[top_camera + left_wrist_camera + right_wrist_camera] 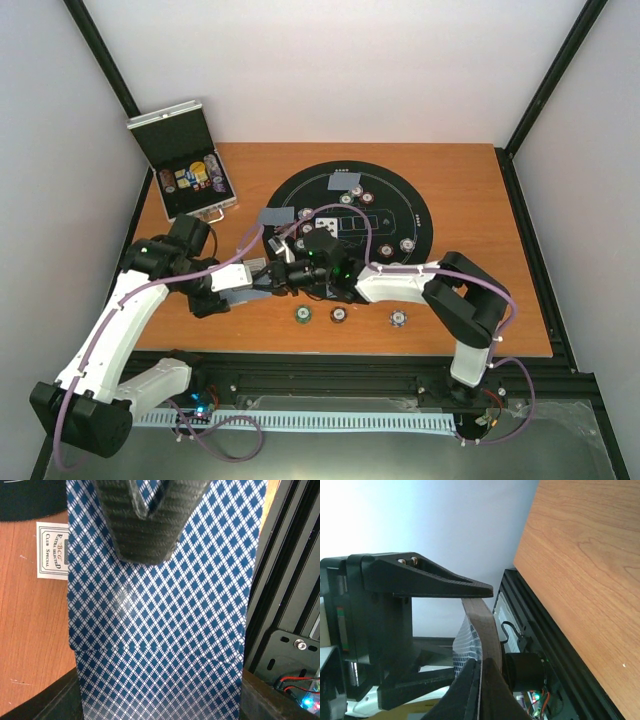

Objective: Distribute texas hold em gaming equipment

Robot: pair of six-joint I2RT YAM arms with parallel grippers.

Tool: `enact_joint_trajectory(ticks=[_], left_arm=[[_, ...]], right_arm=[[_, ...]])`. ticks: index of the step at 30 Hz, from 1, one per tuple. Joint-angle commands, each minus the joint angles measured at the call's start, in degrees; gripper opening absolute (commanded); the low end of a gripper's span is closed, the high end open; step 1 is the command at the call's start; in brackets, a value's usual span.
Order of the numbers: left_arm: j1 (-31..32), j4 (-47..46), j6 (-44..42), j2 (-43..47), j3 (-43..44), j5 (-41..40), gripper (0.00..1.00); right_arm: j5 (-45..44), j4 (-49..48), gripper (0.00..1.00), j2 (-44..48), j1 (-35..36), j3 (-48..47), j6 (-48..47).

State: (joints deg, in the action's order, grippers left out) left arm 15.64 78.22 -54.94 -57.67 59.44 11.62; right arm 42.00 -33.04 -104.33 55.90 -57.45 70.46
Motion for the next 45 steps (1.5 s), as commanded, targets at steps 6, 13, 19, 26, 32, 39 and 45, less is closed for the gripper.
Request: enact_joint_trajectory(ticks=[6,13,19,26,32,39,45], left_arm=[[0.01,-1.31,-1.34,1.43,-0.42,-0.26,0.01],[0.05,-1.15,-1.39,1.74,-0.81,-1.07,0.01],[0.01,-0.86,-1.50,2.05,-0.90,-1.47,0.01],[0.01,-0.85,-1.23,2.19,-1.49,-1.66,0.01],[0.05,-0.77,-0.60,1.80,-1.09,-1.59,0.01],[0.03,-0.76,-0.19,2.09,-1.11,-0.73,0.01],[0.01,-1.14,-0.08,1.75,-1.53,-0.44,0.01]], right_arm=[[-1.77,10.06,0.03,5.51,-1.96,1.27,-4.23],[-0.20,18.85,0.03,7.76,-5.05,0.75,-9.64],[1.08,35.39,0.03,9.06,-11.26,-4.48,-21.43],[-22.09,72.95,0.03,0.79,-19.20,-28.29,-51.32],[-55.66,74.90,0.03,-9.72,-18.99,-40.20,-68.77],[-83.73,55.40,0.03,-18.19,-14.71,-37.26,-94.48],[-84.22,46.36,0.03,-22.27,-14.14,-36.04,-101.48]])
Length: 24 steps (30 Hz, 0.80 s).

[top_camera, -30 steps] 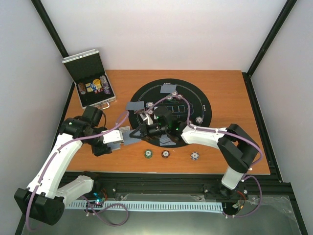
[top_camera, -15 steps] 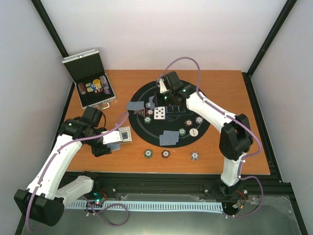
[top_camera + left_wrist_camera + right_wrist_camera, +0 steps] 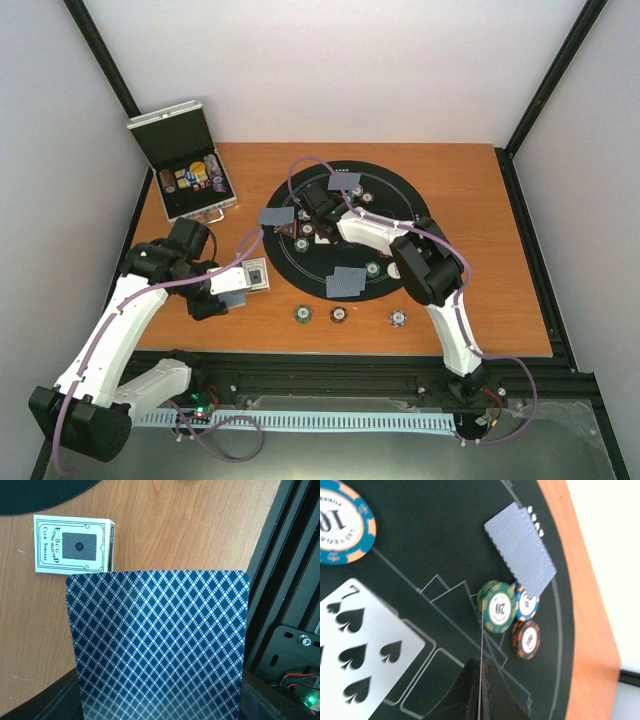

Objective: Distribute texas hold em gaming equipment

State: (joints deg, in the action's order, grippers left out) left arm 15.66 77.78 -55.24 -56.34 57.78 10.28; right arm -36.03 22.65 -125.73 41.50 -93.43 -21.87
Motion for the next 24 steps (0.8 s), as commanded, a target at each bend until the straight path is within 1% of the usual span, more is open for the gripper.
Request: enact_joint_trajectory(ticks=[1,3,6,8,12,14,16,17,19,21,24], left_arm=[[-0.02,-0.73,0.19,0.42,0.14,0.92,0.01],[-0.02,-0.86,-0.01,0.40,0.29,0.74,0.01],[-0.02,-1.30,-0.25,0.32,0.47,0.48,0.01],[-0.02,-1.56,-0.33,0.20,0.62,0.64,0.01],[-0.02,-1.85,0.02,-0.52,0.96,1.12,0.01],[-0.02,-1.84,0.26,-0.84,1.26,1.03,0.01],[-0.01,-1.98,0.35,-0.74,1.44,0.81,0.01],[0.04,-1.97,0.38,-0.58,1.34,0.80,0.01],[0.00,-2.05,0.40,-0.32,1.23,0.79,0.01],[-0.02,-2.04,0.38,-0.31,1.12,0.71,0.01],[-0.02,-2.00,0.61,-0.37,1.18,0.55,0.01]], right_arm=[[-5.98,-10.48,0.03,-1.32,0.40,0.64,-10.07],[-5.75,-11.26,0.03,-2.26,0.60,1.73,-10.62],[-2.71,-9.23,0.05,-2.43,0.97,3.10,-8.42],[-0.21,-5.46,0.10,-2.22,1.48,3.14,-6.29],[4.64,-1.87,0.19,0.02,1.92,4.20,-2.28],[6.29,-0.24,0.26,1.15,1.92,4.44,-1.06],[7.28,0.78,0.42,2.40,1.97,5.16,-0.51],[7.75,1.26,0.46,3.13,1.93,5.60,-0.23],[8.39,2.04,0.50,4.58,1.92,6.49,0.53],[8.86,3.16,0.59,6.08,1.85,6.45,2.46],[12.01,3.94,0.63,9.76,1.33,6.62,7.69]])
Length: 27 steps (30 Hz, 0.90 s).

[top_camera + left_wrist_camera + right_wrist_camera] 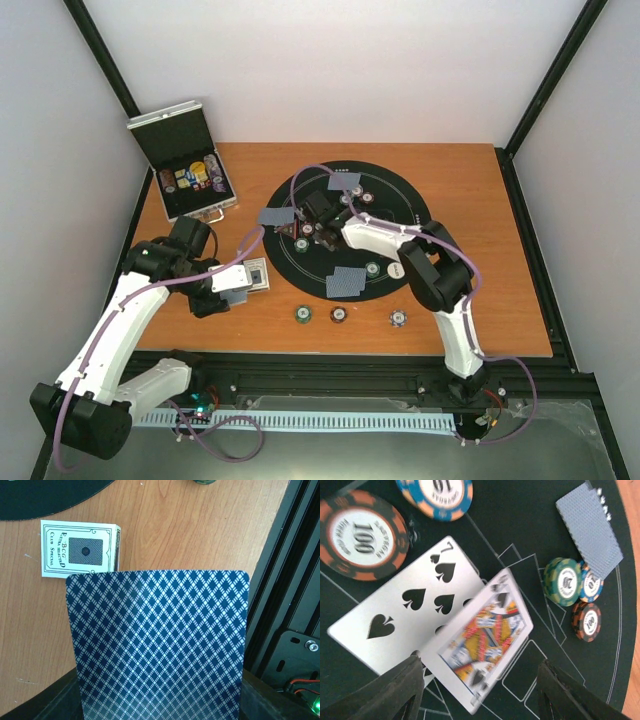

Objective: Distribute texas hold em gaming equipment

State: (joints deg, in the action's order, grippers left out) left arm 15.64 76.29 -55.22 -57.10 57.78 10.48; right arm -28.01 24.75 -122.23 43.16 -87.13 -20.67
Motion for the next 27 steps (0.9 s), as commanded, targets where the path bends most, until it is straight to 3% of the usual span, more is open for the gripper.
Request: enact_joint_trajectory(ticks=[1,8,12,18,27], left_arm=[[0.02,-0.53,0.70,0.35,1.26,0.40,0.01],[0.01,-0.16,1.24,1.02,1.37,0.76,0.01],[0.01,-0.17,1.57,1.47,1.37,1.19,0.01],[0.02,0.14,1.73,1.22,1.62,1.72,0.01],[0.01,-0.11,1.78,1.05,1.64,1.64,0.01]], right_arm=[[5.77,2.14,0.63,8.42,-0.69,0.31,8.50],[17.11,4.72,0.74,18.25,-1.50,1.59,21.82],[32.11,3.12,0.82,23.39,-1.50,4.88,36.59],[59.73,-18.10,0.89,30.05,0.07,20.97,65.01],[62.40,-33.08,0.91,30.21,10.82,26.89,77.54]])
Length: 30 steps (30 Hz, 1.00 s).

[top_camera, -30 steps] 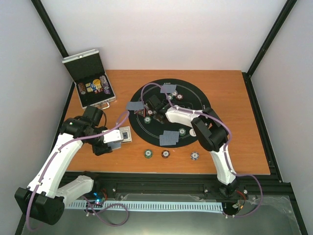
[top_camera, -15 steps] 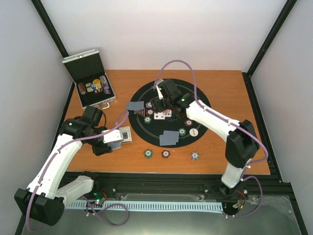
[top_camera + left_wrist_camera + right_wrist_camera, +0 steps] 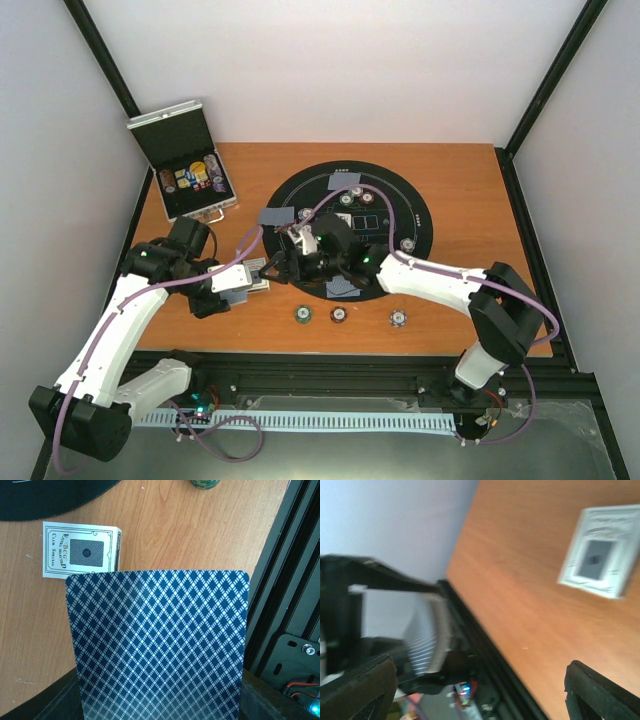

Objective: Distribute texas hold em gaming equipment

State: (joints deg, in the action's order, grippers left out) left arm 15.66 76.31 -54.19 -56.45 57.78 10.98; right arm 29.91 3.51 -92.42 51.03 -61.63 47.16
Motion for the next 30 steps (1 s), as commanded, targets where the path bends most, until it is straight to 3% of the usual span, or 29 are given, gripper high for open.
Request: enact_joint_trajectory(ticks=[1,9,30], left_arm=[[-0.02,-0.16,0.76,0.40,1.68,1.22,0.01],[-0.02,0.47,0.36,0.54,2.37,0.91,0.01],[0.01,2.88,0.13,0.64,4.83,1.22,0.01]], right_arm=[[4.59,-14.13,0.91,0.16,3.62,2.24,11.14],[4.72,-28.69,0.88,-3.64,7.63,6.89,20.23],[7.67,-41.79,0.83,-18.70,11.46,-2.26,28.22]])
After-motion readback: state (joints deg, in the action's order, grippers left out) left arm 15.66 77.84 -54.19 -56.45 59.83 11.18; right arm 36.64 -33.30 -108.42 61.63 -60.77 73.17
